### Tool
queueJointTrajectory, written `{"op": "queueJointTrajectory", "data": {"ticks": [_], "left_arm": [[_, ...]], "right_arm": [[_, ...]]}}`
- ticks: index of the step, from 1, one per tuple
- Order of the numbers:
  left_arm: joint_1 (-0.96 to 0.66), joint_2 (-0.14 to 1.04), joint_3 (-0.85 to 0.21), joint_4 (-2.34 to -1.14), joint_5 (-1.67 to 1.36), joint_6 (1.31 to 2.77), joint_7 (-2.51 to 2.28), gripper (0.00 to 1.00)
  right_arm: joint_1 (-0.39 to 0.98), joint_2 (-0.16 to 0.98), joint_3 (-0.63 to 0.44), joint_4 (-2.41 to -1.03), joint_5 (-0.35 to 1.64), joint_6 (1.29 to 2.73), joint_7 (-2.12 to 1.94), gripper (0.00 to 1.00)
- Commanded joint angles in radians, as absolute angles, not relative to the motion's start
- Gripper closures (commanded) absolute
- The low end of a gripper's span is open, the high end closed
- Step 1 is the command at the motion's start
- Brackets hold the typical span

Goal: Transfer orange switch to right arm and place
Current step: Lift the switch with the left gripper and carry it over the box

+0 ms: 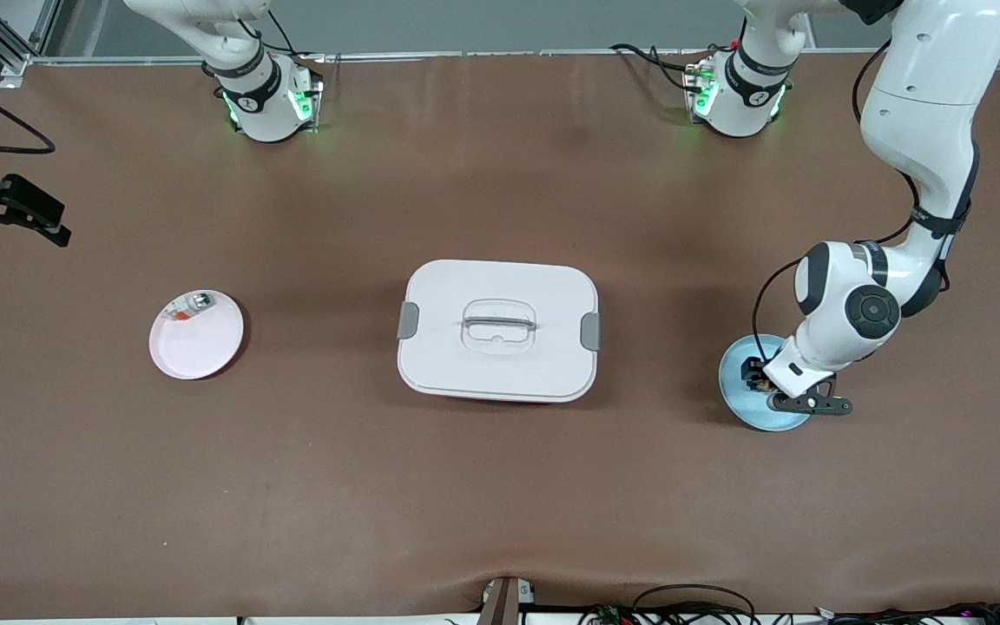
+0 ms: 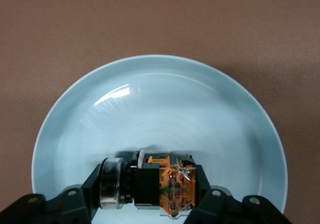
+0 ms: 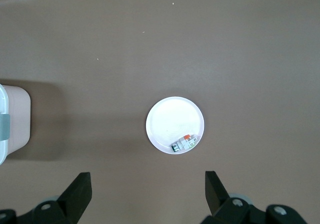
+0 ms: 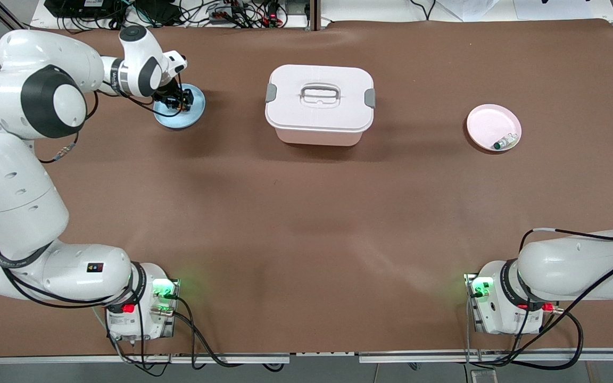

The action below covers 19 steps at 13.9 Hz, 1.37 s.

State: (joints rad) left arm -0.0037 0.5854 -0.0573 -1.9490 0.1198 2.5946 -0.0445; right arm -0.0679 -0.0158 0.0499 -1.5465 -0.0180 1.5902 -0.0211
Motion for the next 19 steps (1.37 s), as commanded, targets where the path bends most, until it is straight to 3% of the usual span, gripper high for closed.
{"op": "queueJointTrajectory", "data": {"ticks": [1, 6, 10, 14, 19], "left_arm": [[0.002, 0.537, -0.071, -1.947, 0.123, 2.556, -0.041, 1.00], [0.002, 0.381, -0.127, -1.944, -0.039, 2.387, -0.049, 1.00], [-0.005, 0.299, -0.176, -1.867, -0.196, 2.228, -0.170, 1.00], [-0.008, 0.293, -0.276, -1.721, -0.196, 2.082, -0.490, 1.00], [-0.061, 0.339, -0.406, -1.571, -0.192, 2.077, -0.982, 1.00]], "right_arm": [[-0.068, -0.015, 0.054, -1.536, -0.025, 1.586, -0.017, 0.00], [-0.069, -0.015, 0.052, -1.536, -0.025, 1.586, -0.017, 0.00], [-0.071, -0.015, 0.052, -1.534, -0.025, 1.586, -0.017, 0.00], [-0.071, -0.015, 0.054, -1.534, -0.025, 1.583, -0.017, 0.00], [-0.067, -0.015, 0.054, -1.534, -0.026, 1.586, -0.015, 0.00]]}}
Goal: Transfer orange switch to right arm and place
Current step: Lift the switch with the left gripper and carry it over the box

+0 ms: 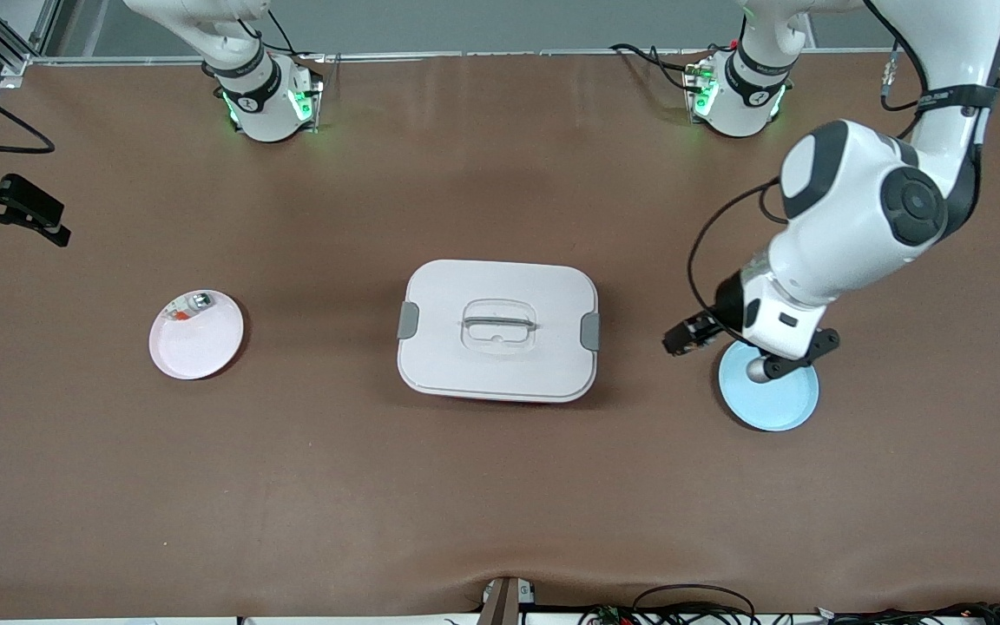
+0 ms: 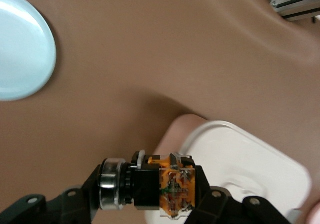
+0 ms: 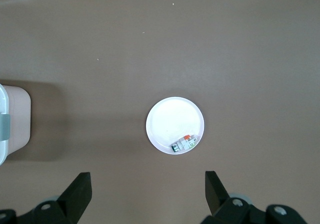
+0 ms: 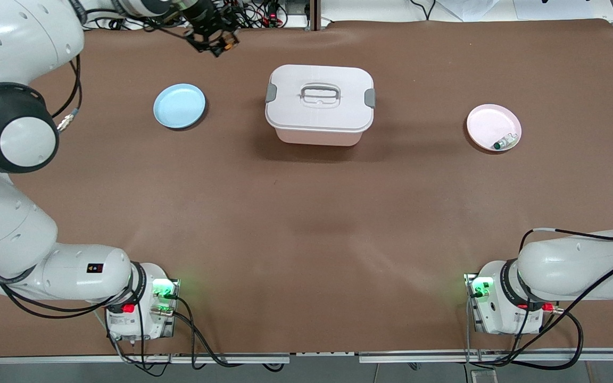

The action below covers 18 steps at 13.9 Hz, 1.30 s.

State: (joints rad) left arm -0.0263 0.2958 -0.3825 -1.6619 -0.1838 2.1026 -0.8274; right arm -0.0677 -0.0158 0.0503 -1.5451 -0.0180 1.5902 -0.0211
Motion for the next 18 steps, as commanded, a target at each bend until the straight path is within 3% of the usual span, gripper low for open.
{"op": "queueJointTrajectory", "data": {"ticks": [1, 7, 12, 18], "left_arm": [[-0.098, 0.360, -0.408, -1.530, -0.190, 2.079, -1.068, 1.00], [-0.283, 0.508, -0.400, -1.290, -0.192, 2.112, -1.501, 1.00], [-0.426, 0.548, -0.399, -1.279, -0.192, 2.334, -1.820, 1.00], [-0.475, 0.548, -0.411, -1.269, -0.216, 2.326, -2.146, 1.00]], "right_arm": [[-0.067, -0.015, 0.054, -1.534, -0.025, 1.586, -0.009, 0.00], [-0.060, -0.017, 0.063, -1.534, -0.026, 1.582, -0.017, 0.00], [-0.011, -0.017, 0.063, -1.534, -0.031, 1.562, -0.020, 0.00], [0.081, -0.017, 0.067, -1.520, -0.026, 1.468, -0.005, 0.00]]}}
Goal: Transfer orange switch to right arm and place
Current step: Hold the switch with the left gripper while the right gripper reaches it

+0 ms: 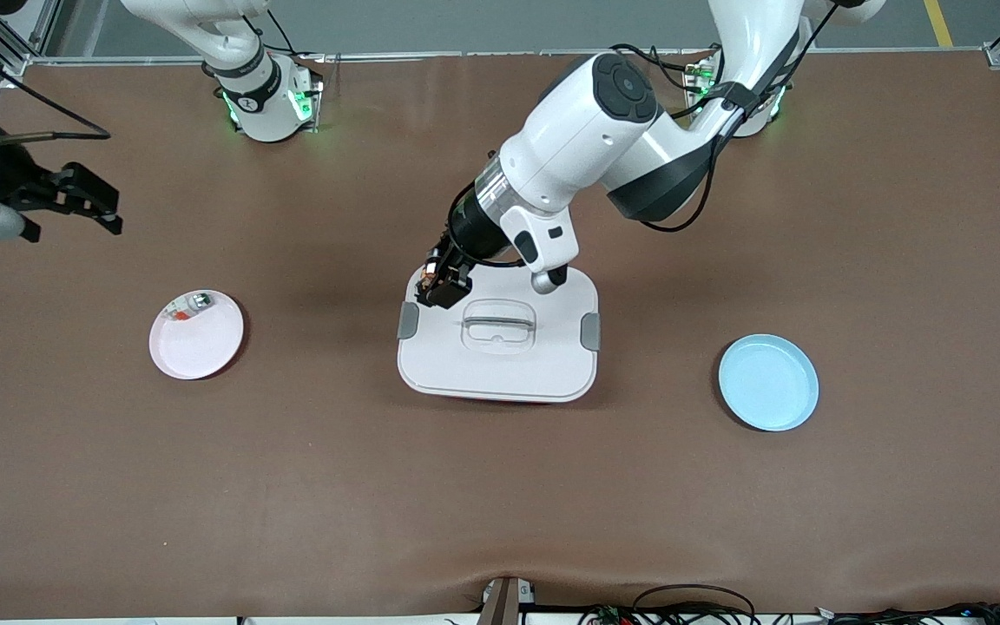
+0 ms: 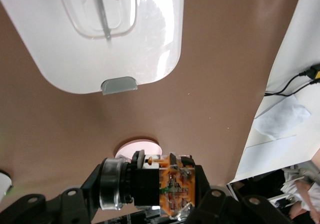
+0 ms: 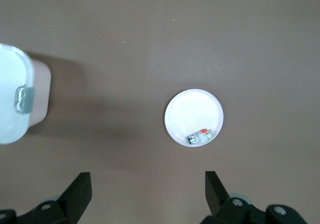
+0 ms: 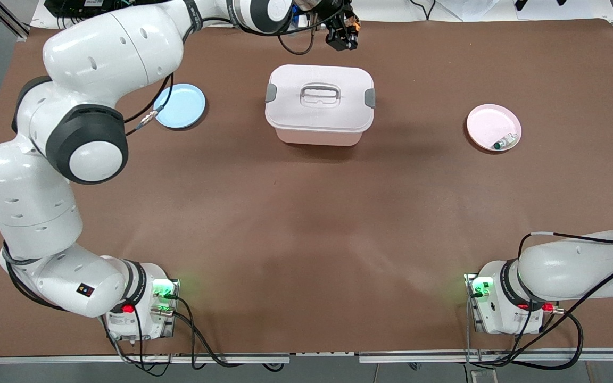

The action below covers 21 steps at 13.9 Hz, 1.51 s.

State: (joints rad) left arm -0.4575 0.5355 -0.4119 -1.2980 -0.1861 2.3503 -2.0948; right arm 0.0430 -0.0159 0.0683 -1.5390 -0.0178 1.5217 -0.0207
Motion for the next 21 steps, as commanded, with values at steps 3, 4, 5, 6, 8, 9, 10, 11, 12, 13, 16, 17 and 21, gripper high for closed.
{"op": "queueJointTrajectory", "data": {"ticks": [3, 4, 5, 6, 8, 9, 10, 11, 12, 13, 16, 17, 21], "left_arm": [[-0.486, 0.540, -0.413, -1.269, -0.219, 2.212, -2.173, 1.00], [-0.486, 0.537, -0.414, -1.269, -0.219, 2.177, -2.178, 1.00], [-0.491, 0.532, -0.414, -1.269, -0.224, 2.145, -2.180, 1.00], [-0.492, 0.532, -0.416, -1.269, -0.225, 2.120, -2.180, 1.00], [-0.491, 0.531, -0.425, -1.269, -0.230, 2.109, -2.180, 1.00], [-0.491, 0.531, -0.429, -1.269, -0.230, 2.109, -2.180, 1.00], [-0.491, 0.531, -0.430, -1.267, -0.230, 2.109, -2.178, 1.00], [-0.491, 0.531, -0.430, -1.267, -0.230, 2.109, -2.178, 1.00], [-0.491, 0.531, -0.430, -1.267, -0.230, 2.111, -2.177, 1.00], [-0.491, 0.531, -0.430, -1.267, -0.230, 2.111, -2.175, 1.00], [-0.491, 0.532, -0.430, -1.267, -0.230, 2.120, -2.175, 1.00], [-0.491, 0.532, -0.430, -1.267, -0.230, 2.120, -2.174, 1.00], [-0.491, 0.541, -0.426, -1.267, -0.230, 2.123, -2.171, 1.00]], "right_arm": [[0.098, -0.018, 0.071, -1.534, 0.058, 1.437, -0.003, 0.00], [0.098, -0.018, 0.071, -1.551, 0.113, 1.437, -0.003, 0.00], [0.097, -0.028, 0.071, -1.578, 0.164, 1.448, -0.002, 0.00], [0.095, -0.034, 0.069, -1.604, 0.220, 1.460, 0.000, 0.00], [0.092, -0.070, 0.066, -1.690, 0.308, 1.523, 0.031, 0.00], [0.094, -0.104, 0.066, -1.754, 0.346, 1.570, 0.035, 0.00], [0.094, -0.139, 0.066, -1.828, 0.385, 1.628, 0.034, 0.00], [0.095, -0.168, 0.066, -1.894, 0.440, 1.676, 0.035, 0.00], [0.094, -0.184, 0.066, -1.943, 0.510, 1.709, 0.034, 0.00], [0.094, -0.186, 0.066, -1.972, 0.565, 1.726, 0.035, 0.00], [0.097, -0.186, 0.066, -2.049, 0.713, 1.798, 0.035, 0.00], [0.101, -0.184, 0.069, -2.071, 0.756, 1.816, 0.037, 0.00], [0.210, -0.180, 0.072, -2.155, 0.903, 1.958, 0.073, 0.00]]}}
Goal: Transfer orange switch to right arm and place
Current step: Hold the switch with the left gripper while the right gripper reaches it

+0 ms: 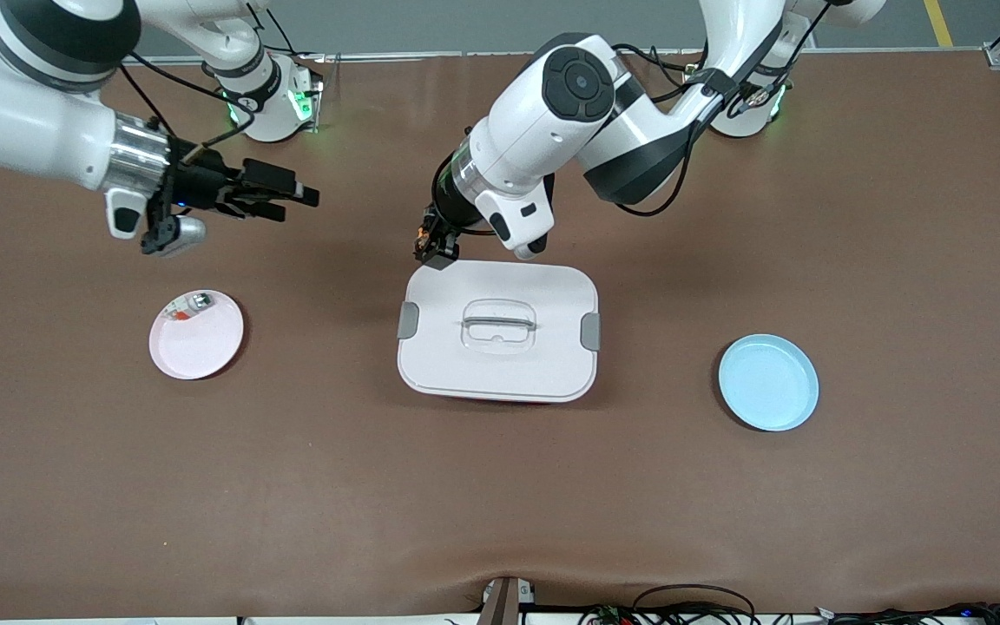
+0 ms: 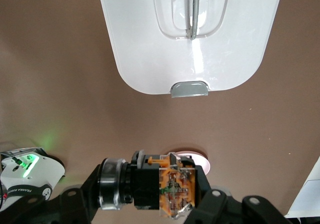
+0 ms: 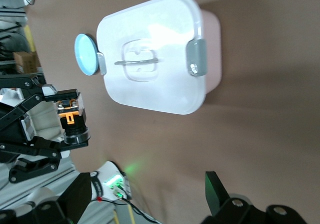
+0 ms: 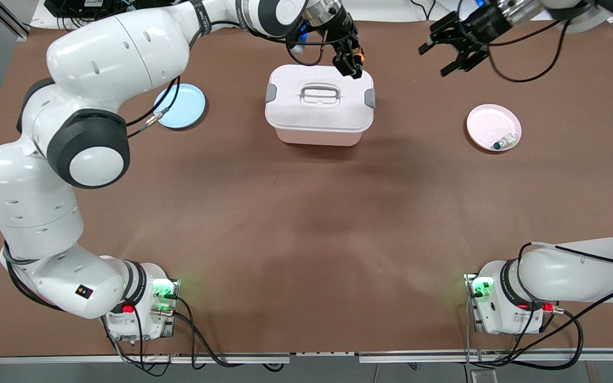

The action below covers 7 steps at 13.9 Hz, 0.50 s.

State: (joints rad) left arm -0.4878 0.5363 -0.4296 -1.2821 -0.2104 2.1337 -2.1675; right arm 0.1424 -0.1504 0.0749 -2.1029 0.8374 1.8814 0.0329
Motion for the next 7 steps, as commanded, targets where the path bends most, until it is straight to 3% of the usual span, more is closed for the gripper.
{"op": "queueJointTrajectory", "data": {"ticks": [1, 4, 7], "left_arm": [[-0.492, 0.543, -0.426, -1.267, -0.230, 2.128, -2.171, 1.00], [-0.491, 0.543, -0.426, -1.267, -0.230, 2.132, -2.171, 1.00], [-0.491, 0.541, -0.426, -1.267, -0.230, 2.132, -2.171, 1.00]], "right_arm": [[0.248, -0.176, 0.072, -2.154, 0.937, 2.006, 0.110, 0.00], [0.385, -0.150, 0.072, -2.151, 0.994, 2.172, 0.164, 0.00], [0.426, -0.101, 0.072, -2.145, 1.064, 2.213, 0.166, 0.00]]}}
